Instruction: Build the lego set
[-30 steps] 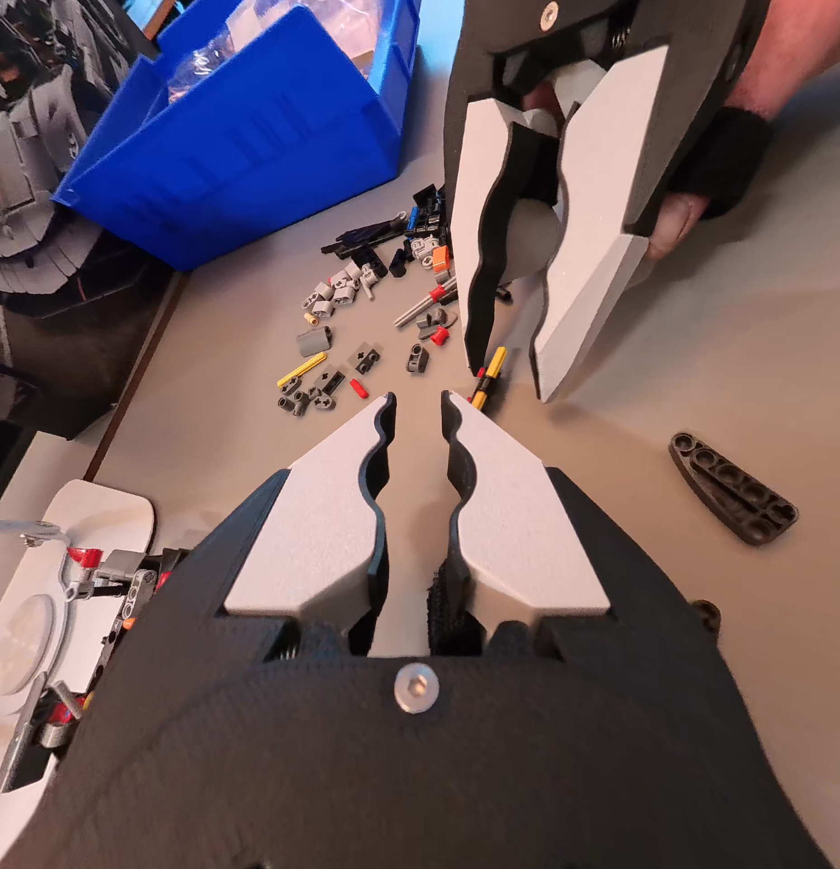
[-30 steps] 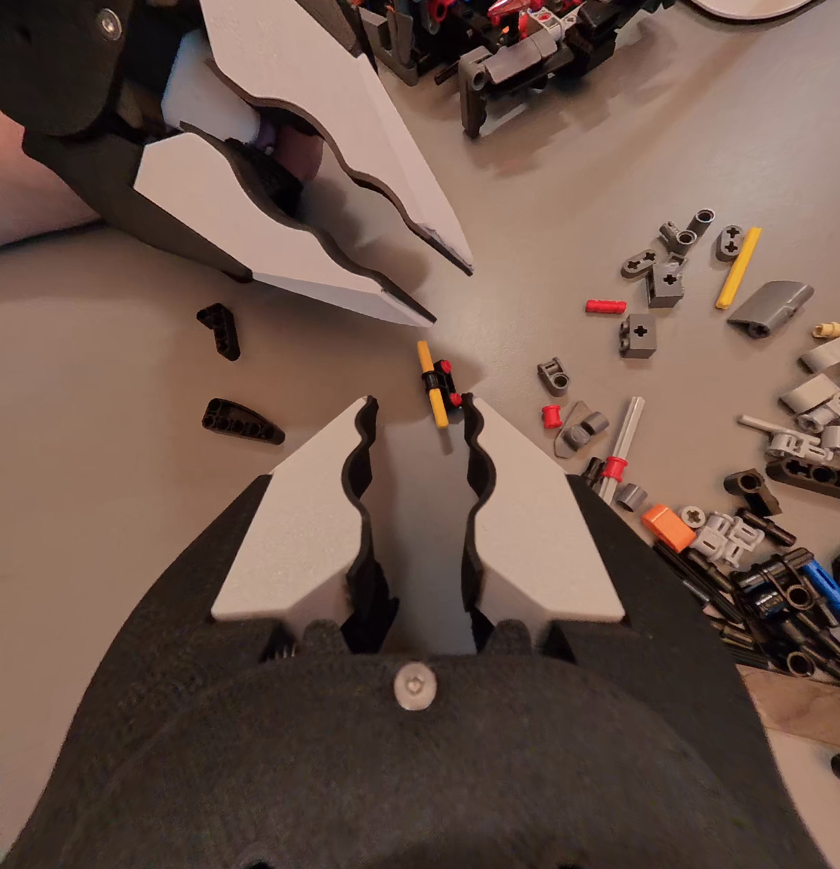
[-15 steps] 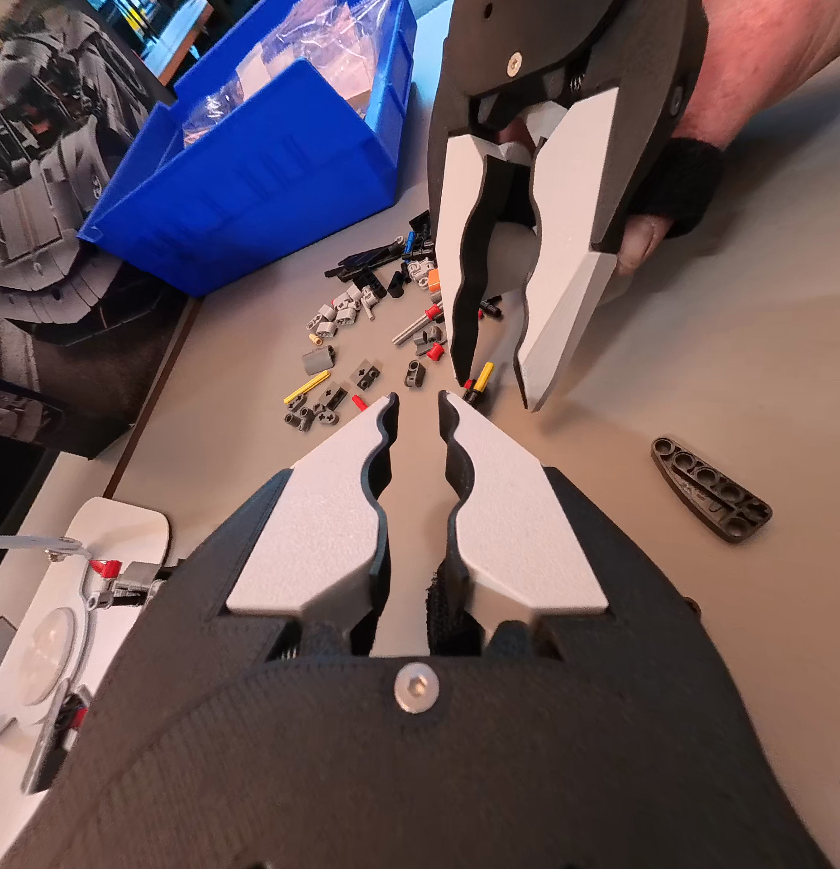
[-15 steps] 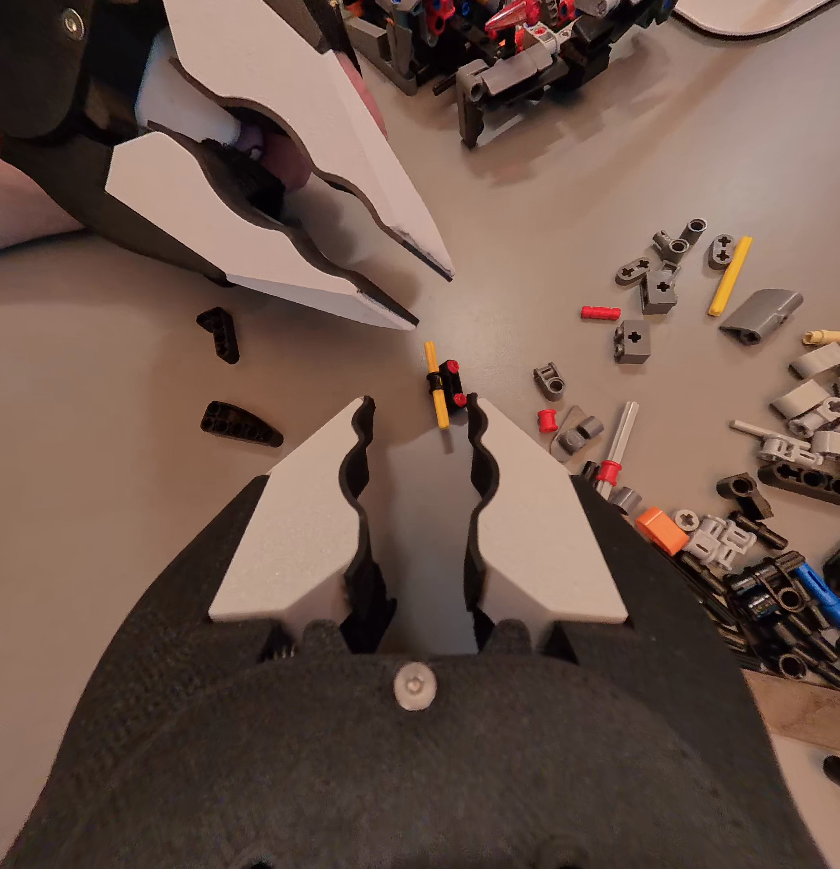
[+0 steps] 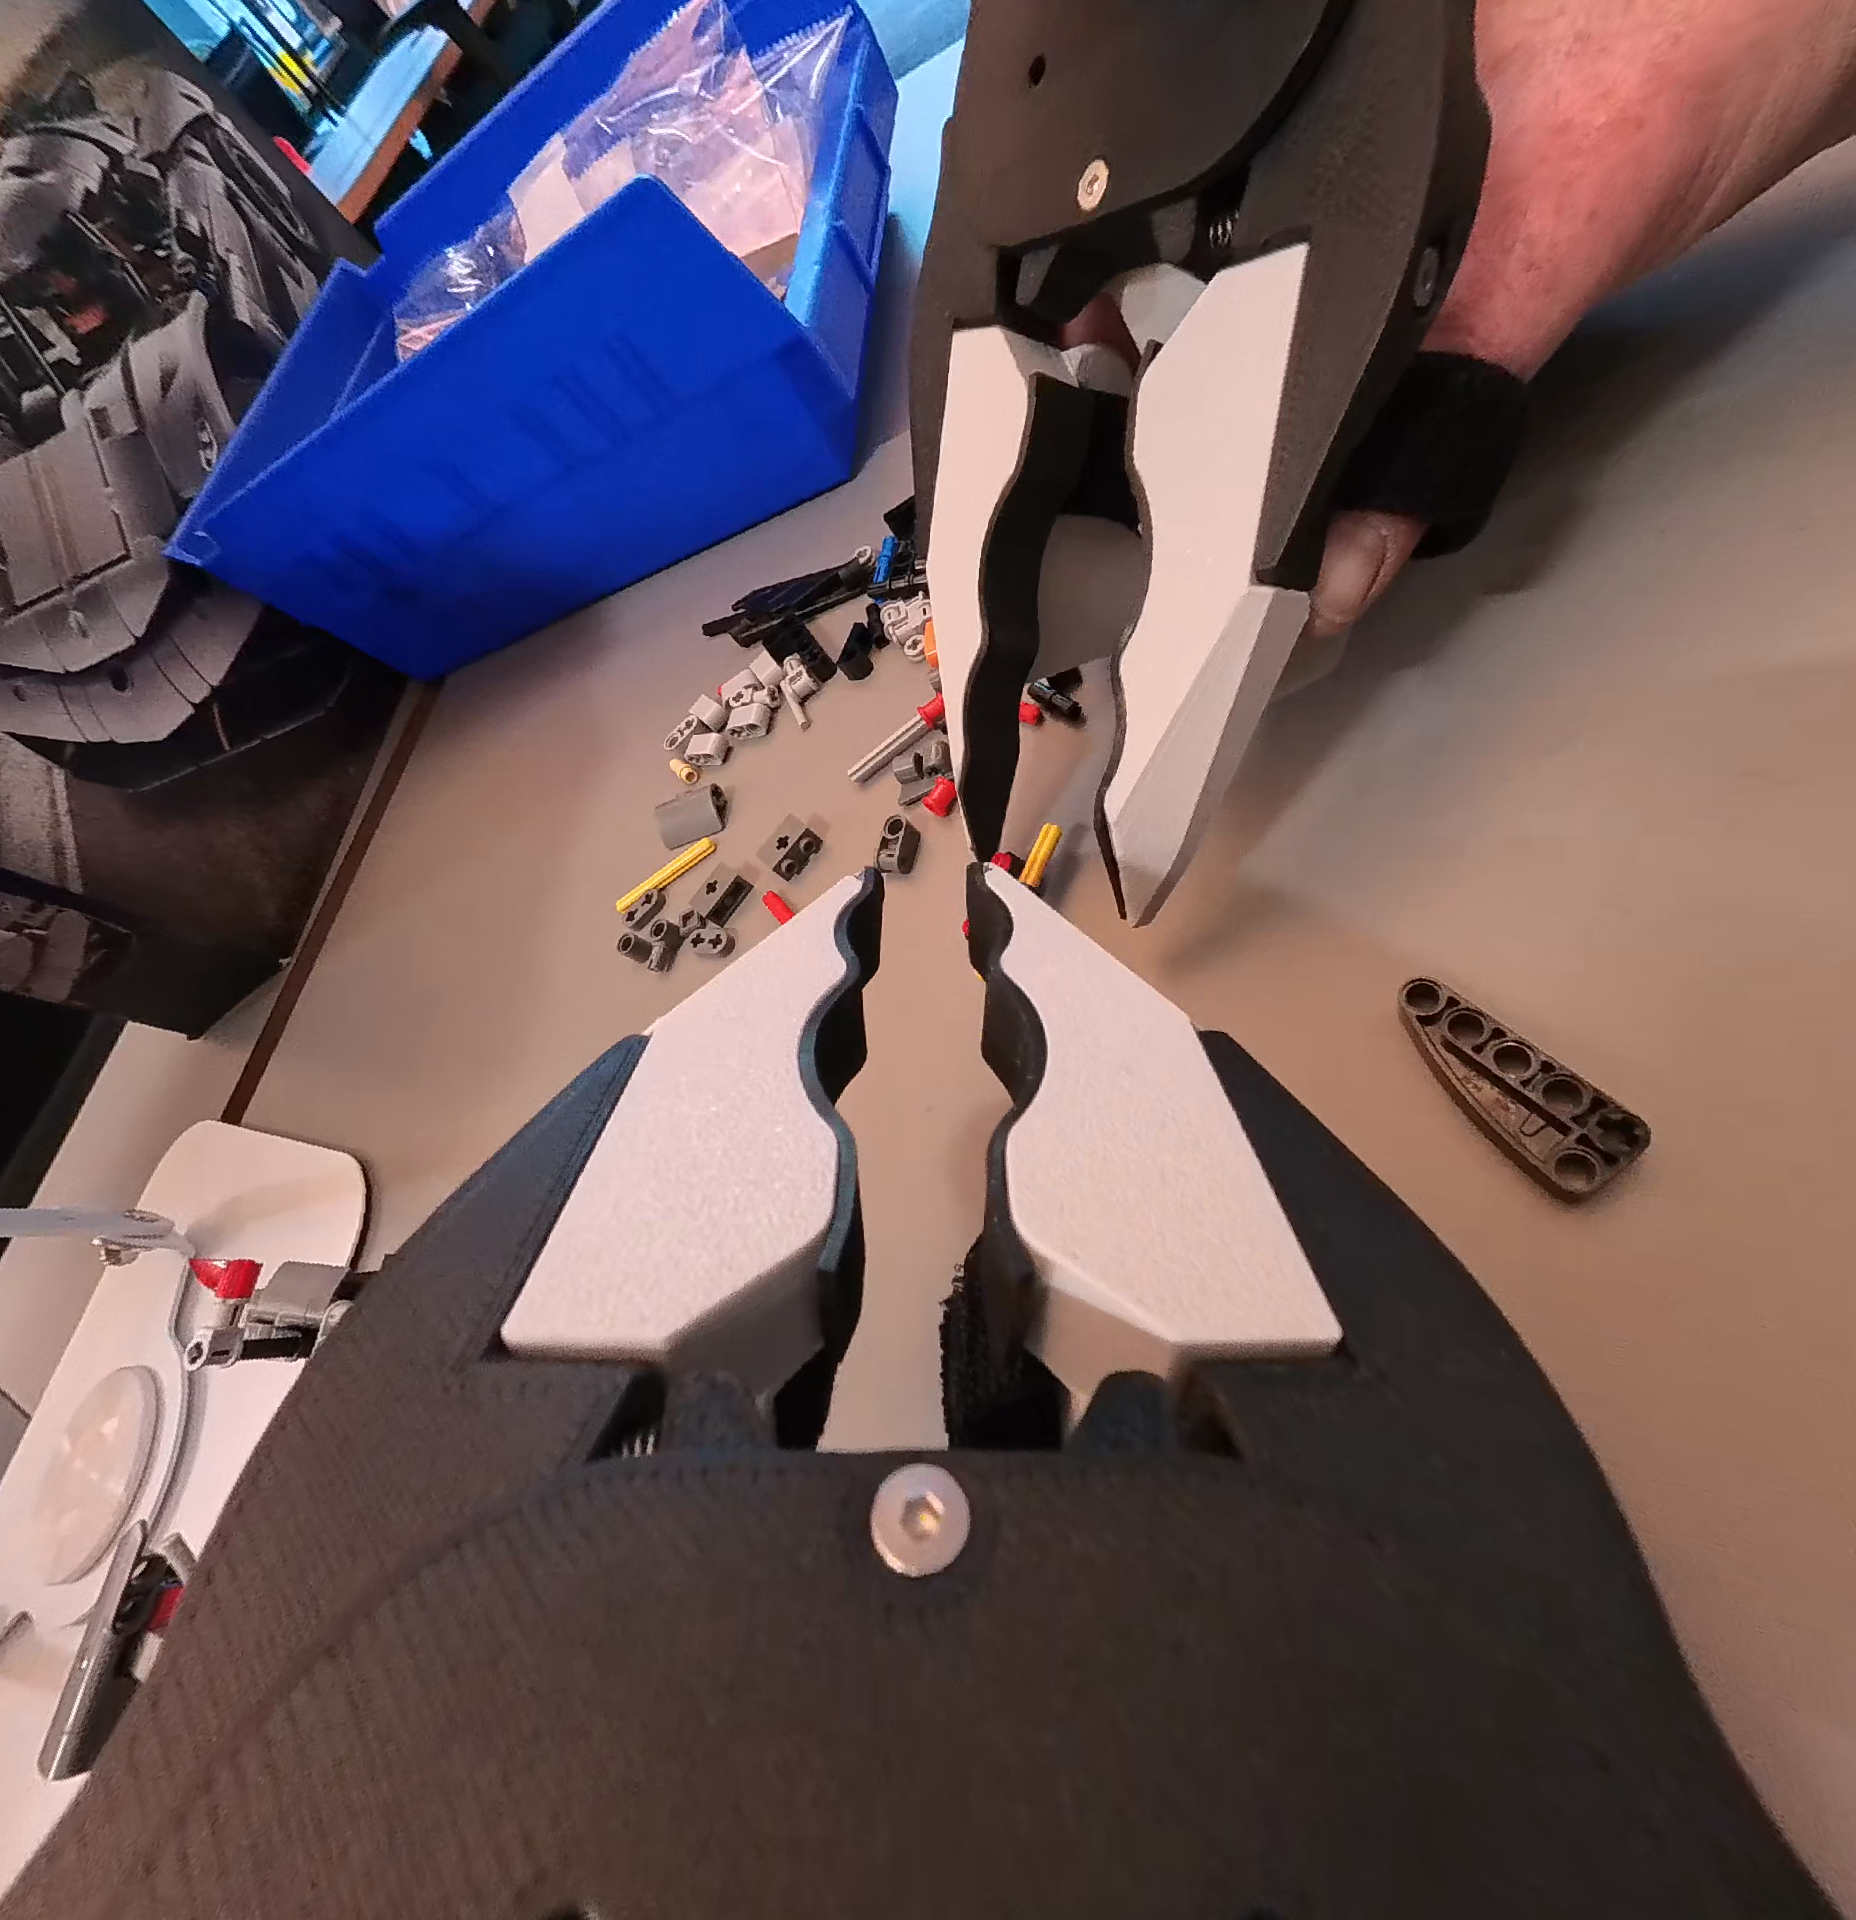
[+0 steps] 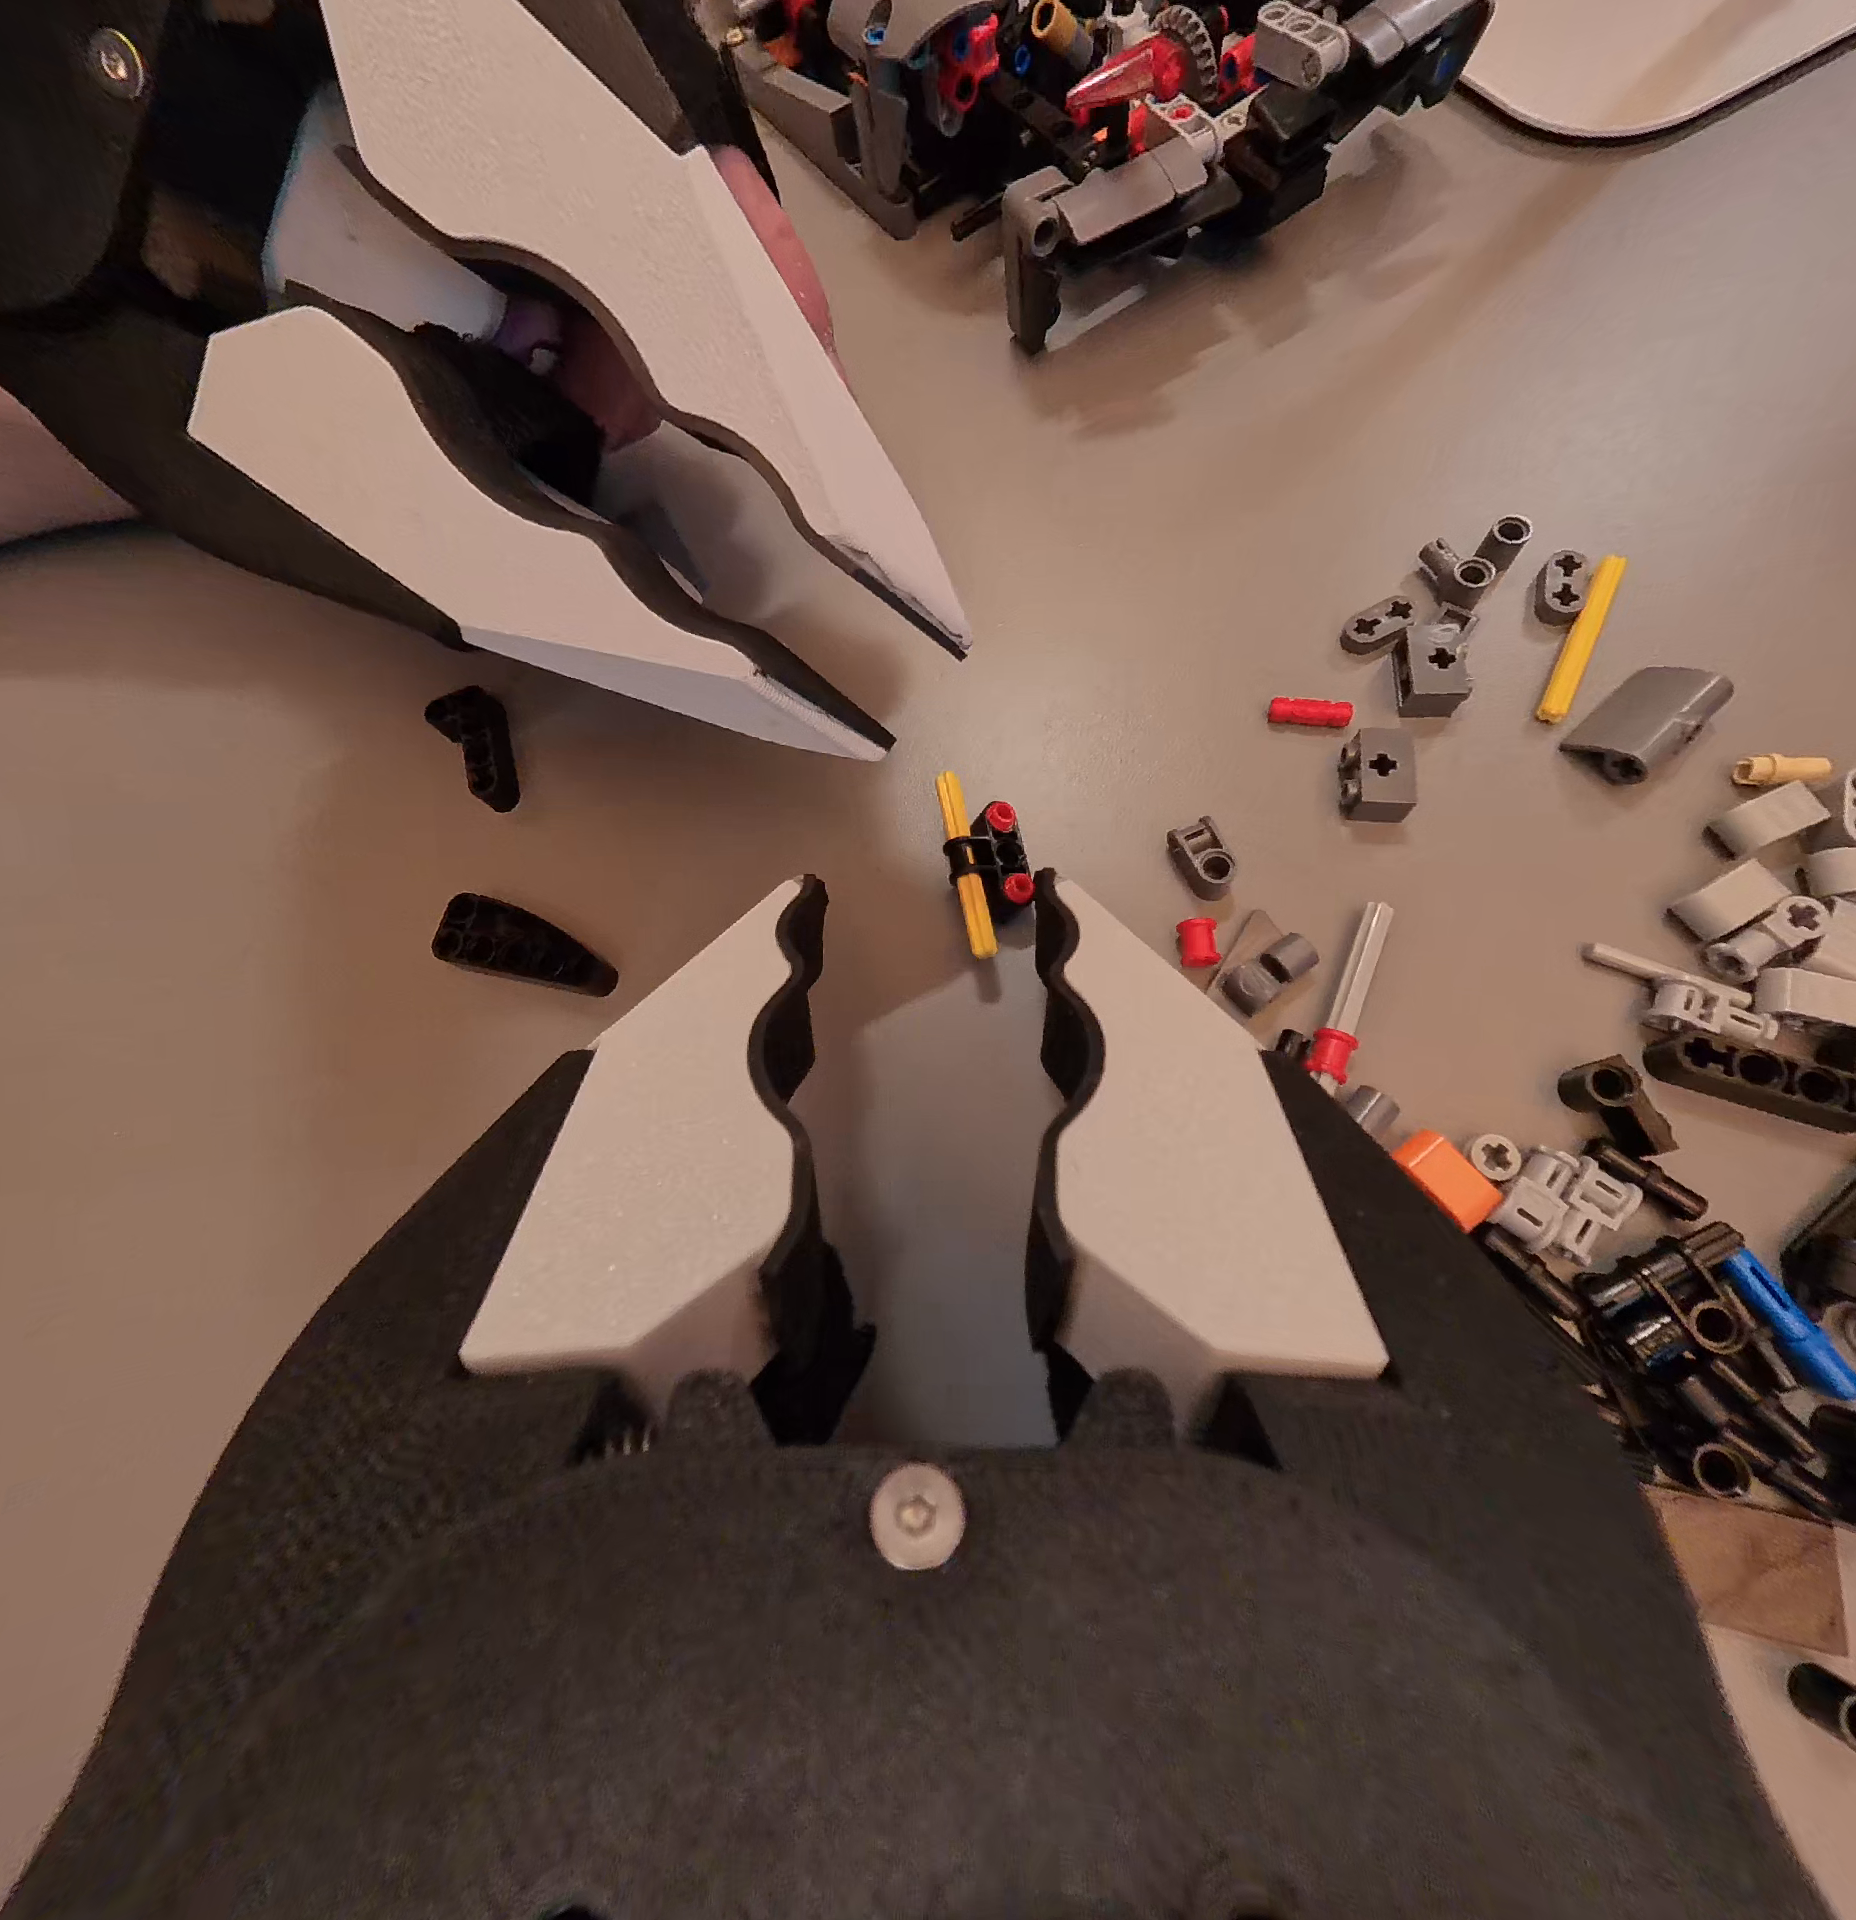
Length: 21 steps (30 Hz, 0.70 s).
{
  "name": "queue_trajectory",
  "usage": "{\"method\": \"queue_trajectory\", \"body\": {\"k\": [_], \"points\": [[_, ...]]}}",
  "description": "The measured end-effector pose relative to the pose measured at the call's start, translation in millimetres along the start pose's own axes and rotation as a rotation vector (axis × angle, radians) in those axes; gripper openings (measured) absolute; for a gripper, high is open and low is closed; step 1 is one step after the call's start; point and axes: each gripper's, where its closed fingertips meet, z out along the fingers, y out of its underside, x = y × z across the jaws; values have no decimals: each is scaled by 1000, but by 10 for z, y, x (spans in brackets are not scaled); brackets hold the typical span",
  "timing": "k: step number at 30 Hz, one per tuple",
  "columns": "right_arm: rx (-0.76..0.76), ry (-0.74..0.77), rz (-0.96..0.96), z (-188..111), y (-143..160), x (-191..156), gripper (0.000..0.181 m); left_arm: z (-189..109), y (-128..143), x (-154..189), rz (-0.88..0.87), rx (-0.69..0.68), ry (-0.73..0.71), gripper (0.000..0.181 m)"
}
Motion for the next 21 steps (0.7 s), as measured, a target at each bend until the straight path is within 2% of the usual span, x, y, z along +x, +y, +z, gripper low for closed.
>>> {"method": "queue_trajectory", "body": {"k": [21], "points": [[11,8,-2,-11,-13,7,40,34,44,4,-1,-15,6,14]]}}
